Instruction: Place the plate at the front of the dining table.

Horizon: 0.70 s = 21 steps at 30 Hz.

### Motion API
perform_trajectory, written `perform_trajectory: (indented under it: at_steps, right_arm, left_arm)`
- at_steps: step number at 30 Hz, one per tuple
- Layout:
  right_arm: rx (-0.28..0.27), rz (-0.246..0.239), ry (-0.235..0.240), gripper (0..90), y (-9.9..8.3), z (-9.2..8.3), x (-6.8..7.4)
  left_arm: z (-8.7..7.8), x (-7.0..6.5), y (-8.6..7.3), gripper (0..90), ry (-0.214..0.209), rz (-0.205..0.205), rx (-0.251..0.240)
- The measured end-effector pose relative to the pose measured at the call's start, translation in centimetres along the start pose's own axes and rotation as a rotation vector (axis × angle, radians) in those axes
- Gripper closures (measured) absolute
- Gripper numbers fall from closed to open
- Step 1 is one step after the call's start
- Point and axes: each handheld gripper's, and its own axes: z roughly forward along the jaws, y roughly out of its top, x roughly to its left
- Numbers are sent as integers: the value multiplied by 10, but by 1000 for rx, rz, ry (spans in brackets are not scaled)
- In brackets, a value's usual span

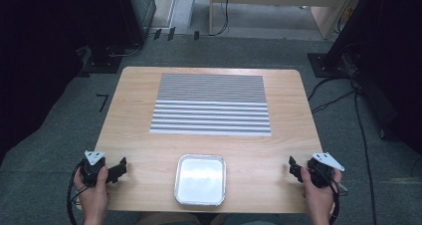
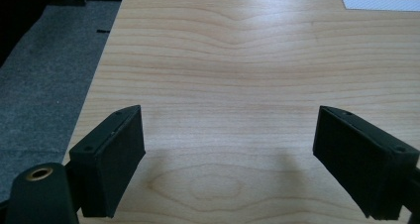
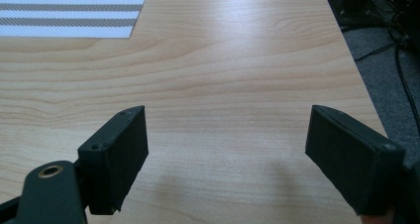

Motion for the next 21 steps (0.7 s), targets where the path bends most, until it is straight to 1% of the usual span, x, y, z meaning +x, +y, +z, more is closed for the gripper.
perform_trajectory:
  at_steps: [5,8,11,16,21]
  right_arm:
    - [-16,1,8,167,1,-3,3]
    - [-23,-2,12,167,2,-4,5]
    - [-24,1,22,166,2,-6,7]
    - [-31,-15,37,162,3,-8,14]
    - [-33,-21,45,162,3,-9,17]
  left_arm:
    - [-2,-5,1,127,-13,1,-5]
    - [-4,-10,2,127,-22,15,-8]
    - [-5,-11,2,127,-27,17,-9]
    - [-6,-15,3,127,-37,20,-12]
    - [-6,-20,3,127,-45,30,-16]
